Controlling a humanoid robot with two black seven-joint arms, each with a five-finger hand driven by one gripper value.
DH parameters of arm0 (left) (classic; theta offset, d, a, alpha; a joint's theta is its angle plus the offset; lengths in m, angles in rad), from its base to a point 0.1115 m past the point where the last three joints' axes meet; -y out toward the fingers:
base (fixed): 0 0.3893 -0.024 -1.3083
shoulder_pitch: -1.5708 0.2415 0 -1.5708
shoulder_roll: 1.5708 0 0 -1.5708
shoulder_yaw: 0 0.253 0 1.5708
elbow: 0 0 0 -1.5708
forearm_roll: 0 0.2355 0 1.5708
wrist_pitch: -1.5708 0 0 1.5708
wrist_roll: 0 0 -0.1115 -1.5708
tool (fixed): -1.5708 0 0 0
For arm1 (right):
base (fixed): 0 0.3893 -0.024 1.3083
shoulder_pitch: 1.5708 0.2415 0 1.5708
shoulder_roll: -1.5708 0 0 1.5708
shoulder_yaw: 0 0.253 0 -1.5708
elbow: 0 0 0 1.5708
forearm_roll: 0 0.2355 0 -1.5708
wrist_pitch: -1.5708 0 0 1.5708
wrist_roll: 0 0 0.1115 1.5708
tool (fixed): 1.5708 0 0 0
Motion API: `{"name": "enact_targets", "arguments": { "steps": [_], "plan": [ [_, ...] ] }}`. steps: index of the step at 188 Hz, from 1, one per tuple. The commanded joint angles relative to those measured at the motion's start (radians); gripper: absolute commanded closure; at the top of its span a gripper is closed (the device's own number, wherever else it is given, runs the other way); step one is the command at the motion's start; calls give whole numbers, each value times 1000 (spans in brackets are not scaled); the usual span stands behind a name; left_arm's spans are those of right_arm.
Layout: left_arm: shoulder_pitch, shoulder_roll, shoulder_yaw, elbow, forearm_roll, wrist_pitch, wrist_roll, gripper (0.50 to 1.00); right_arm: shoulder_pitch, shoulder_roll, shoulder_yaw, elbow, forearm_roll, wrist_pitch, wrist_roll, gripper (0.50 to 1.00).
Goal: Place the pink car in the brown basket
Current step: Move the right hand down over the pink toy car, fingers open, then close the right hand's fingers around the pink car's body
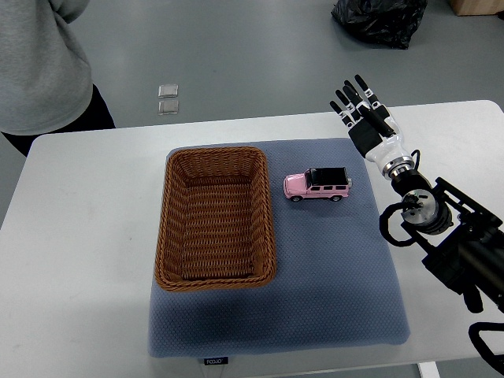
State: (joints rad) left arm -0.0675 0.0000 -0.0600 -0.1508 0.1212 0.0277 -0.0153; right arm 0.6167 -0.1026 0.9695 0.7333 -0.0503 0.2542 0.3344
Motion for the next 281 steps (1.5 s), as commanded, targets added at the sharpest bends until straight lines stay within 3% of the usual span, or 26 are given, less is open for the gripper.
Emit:
{"name": "enact_targets", "arguments": {
  "steps": [1,48,80,109,143,172,237,281],
  "plan": [
    [0,0,5,-3,2,0,0,500,0,-2,0,0,0,0,0,587],
    [-2,0,0,-3,0,0,-2,500,6,-11,-8,0,-48,10,-5,587],
    [-2,0,-1,-3,0,0,-2,500,112,-127,-137,-2,-395,36,-52,587],
    [-2,0,-1,-4,2,-2,-2,500,264,-261,-377,5,-721,94,-67,589],
    [-2,0,-1,-4,2,-5,0,500,434,-345,-713,129,-1077,80,-66,589],
    [-5,0,-1,-4,0,-5,-2,500,462,-332,-822,135,-1117,50,-71,589],
    [-5,0,-3,-4,2,-5,0,500,437,-318,-876,123,-1119,-24,-147,589],
    [-5,0,-1,-4,0,-5,0,500,417,-310,-876,115,-1119,-41,-147,597]
  ]
}}
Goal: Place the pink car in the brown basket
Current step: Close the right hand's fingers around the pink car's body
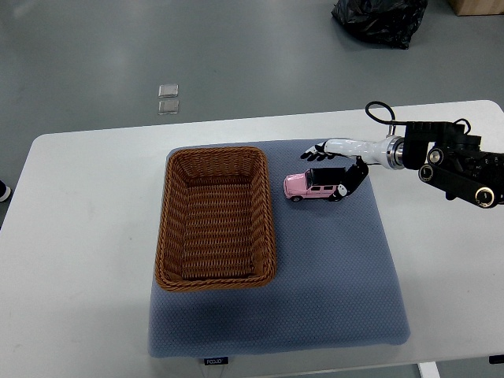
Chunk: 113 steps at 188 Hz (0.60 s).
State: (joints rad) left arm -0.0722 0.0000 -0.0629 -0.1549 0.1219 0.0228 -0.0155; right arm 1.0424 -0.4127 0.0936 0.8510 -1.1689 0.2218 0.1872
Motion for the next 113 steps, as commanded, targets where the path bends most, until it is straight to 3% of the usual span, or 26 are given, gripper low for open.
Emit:
{"name": "enact_targets", "arguments": {
  "steps": [1,55,73,97,113],
  "plan": [
    [0,0,1,0,-1,0,0,500,-9,0,0,-3,0,-9,0,597],
    [-1,0,1,2,-1,0,0,500,-33,3,-5,-26,-15,-48,1,632],
    [-1,0,1,2,-1,0,0,500,-41,18,-5,-44,-35,-51,1,701],
    [0,0,1,2,-1,2,0,500,-41,35,-6,-63,-41,-61,3,752],
    [0,0,1,2,-1,0,0,500,-39,42,-18,-70,-43,-62,3,867]
  ]
}}
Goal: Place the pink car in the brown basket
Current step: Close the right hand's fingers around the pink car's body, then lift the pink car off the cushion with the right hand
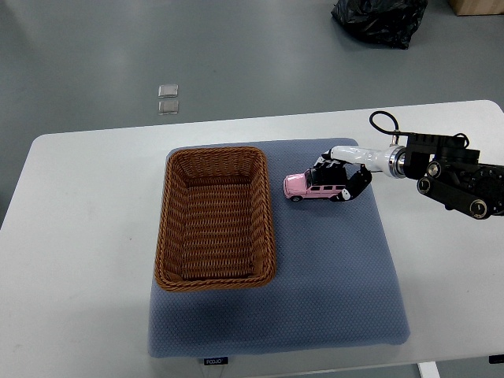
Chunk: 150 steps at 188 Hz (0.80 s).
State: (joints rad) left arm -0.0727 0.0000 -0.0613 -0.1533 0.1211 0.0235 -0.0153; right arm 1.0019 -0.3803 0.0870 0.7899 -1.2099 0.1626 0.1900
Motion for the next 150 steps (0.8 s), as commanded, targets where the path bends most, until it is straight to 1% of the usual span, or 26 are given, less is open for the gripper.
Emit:
{"name": "enact_targets", "arguments": {
  "steps": [1,4,7,9,10,11,12,13,14,15,16,17,18,53,85,128,150],
  "plan": [
    [1,0,0,0,0,1,0,500,1,9,-13,-9,-2,-5,0,879],
    [1,0,1,0,0,0,0,500,1,9,-15,-9,-2,-8,0,891],
    [1,0,1,0,0,1,0,500,1,9,-15,-11,-2,-14,0,916],
    [1,0,1,0,0,1,0,500,1,9,-15,-11,-2,-14,0,916],
    [1,0,0,0,0,1,0,500,1,9,-15,-11,-2,-18,0,932],
    [1,0,0,0,0,1,0,500,1,9,-15,-11,-2,-18,0,932],
    [1,0,1,0,0,1,0,500,1,9,-15,-11,-2,-21,0,948],
    [1,0,1,0,0,1,0,500,1,9,-15,-11,-2,-21,0,948],
    [1,0,1,1,0,0,0,500,1,9,-16,-11,-2,-25,0,969],
    [1,0,1,1,0,0,0,500,1,9,-16,-11,-2,-25,0,969],
    [-1,0,1,1,0,0,0,500,1,11,-16,-11,-2,-26,0,985],
    [-1,0,1,1,0,0,0,500,1,11,-16,-11,-2,-26,0,985],
    [1,0,1,1,0,1,0,500,3,11,-16,-11,-2,-26,0,1000],
    [-1,0,1,3,0,1,0,500,24,3,-12,-6,10,-14,2,1000],
    [1,0,1,3,0,1,0,500,76,-45,-9,12,20,6,5,1000],
    [-1,0,0,3,0,1,0,500,150,-114,2,75,24,37,6,1000],
    [1,0,0,1,0,1,0,500,204,-132,2,132,53,60,3,1000]
  ]
}}
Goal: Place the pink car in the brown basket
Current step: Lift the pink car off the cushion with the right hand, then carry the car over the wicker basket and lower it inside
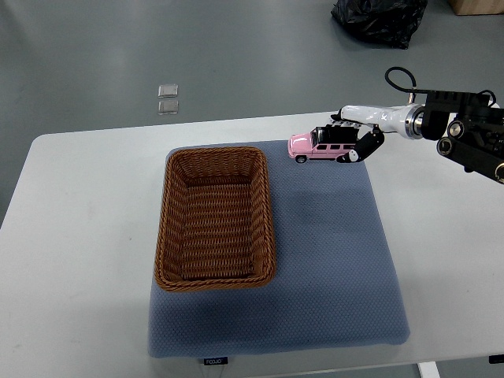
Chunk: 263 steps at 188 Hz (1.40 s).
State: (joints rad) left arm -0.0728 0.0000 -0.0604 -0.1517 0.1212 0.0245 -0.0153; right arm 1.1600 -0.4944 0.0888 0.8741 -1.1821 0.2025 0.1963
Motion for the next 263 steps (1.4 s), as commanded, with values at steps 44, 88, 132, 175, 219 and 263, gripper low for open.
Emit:
{"name": "enact_targets", "arguments": {
  "steps": [44,88,132,175,219,263],
  "plan": [
    [1,0,-1,-2,0,0,0,500,106,56,-4,111,68,32,-9,1000],
    [1,0,-2,-2,0,0,0,500,86,214,-17,89,68,-2,-9,1000],
    [1,0,-1,-2,0,-1,0,500,49,359,-35,-4,58,-23,-9,1000],
    [-1,0,-2,-2,0,0,0,500,4,422,-43,-61,52,-55,-8,1000],
    [1,0,-2,-2,0,-1,0,500,-29,428,-72,-95,35,-67,-3,946],
    [-1,0,1,-2,0,-1,0,500,-37,425,-81,-110,36,-78,3,634]
  ]
}}
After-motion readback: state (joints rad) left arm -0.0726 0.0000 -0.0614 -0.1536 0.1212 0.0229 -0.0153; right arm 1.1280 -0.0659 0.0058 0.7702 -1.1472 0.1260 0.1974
